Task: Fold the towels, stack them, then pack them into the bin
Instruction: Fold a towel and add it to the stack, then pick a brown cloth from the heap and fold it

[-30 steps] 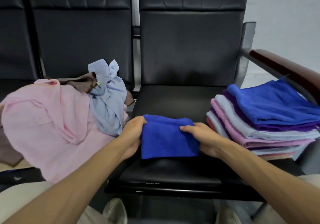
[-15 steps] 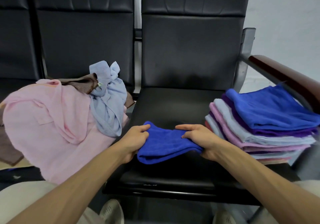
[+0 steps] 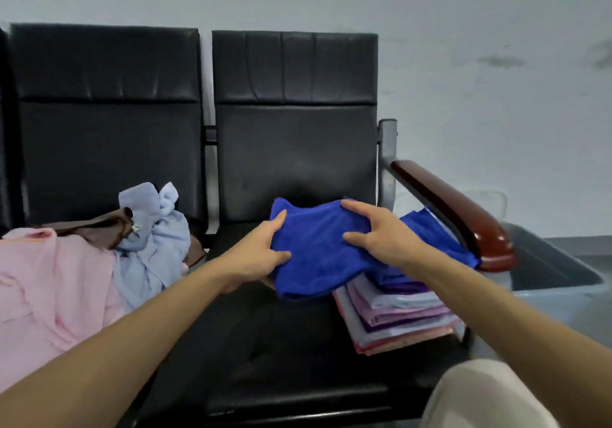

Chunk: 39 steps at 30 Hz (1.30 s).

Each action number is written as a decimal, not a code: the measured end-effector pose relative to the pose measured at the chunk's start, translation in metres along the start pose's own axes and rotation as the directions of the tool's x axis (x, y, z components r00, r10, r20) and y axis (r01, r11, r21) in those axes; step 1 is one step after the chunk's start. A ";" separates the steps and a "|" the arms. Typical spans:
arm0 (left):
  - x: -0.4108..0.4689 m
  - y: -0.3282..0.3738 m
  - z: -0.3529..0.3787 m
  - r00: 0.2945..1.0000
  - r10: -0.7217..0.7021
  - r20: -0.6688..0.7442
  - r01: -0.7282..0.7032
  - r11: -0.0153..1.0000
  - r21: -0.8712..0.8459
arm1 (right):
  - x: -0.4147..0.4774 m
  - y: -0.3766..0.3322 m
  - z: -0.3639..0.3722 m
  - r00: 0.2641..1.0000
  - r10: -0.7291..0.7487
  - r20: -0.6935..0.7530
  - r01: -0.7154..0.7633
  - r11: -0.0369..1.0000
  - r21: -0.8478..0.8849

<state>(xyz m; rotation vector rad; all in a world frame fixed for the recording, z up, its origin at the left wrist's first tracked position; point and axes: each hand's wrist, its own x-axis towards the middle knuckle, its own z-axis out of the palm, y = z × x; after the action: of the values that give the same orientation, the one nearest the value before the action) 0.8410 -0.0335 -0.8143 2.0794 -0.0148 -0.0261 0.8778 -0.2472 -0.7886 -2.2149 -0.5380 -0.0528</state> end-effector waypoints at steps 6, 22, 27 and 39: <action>0.045 0.073 0.048 0.992 0.123 0.008 -0.118 0.967 -0.226 | 0.008 0.026 -0.094 0.991 -0.007 -0.137 0.000 0.999 -0.052; 0.073 0.043 0.100 0.995 0.056 0.083 -0.058 0.998 0.021 | -0.004 0.063 -0.091 0.970 0.230 0.075 -0.065 0.548 -0.834; 0.042 0.026 0.042 0.998 0.059 0.013 -0.059 0.998 -0.001 | -0.006 0.027 -0.066 0.998 -0.015 0.058 0.060 0.347 -0.936; -0.054 -0.117 -0.093 0.919 0.143 -0.367 -0.037 0.959 0.281 | 0.048 -0.066 0.121 0.918 -0.102 0.382 0.350 0.660 -0.665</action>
<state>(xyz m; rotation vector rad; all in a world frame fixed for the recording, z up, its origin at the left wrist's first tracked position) 0.7897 0.1059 -0.8710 2.3203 0.1322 0.4670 0.8782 -0.1019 -0.8088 -2.9445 -1.1413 -0.0516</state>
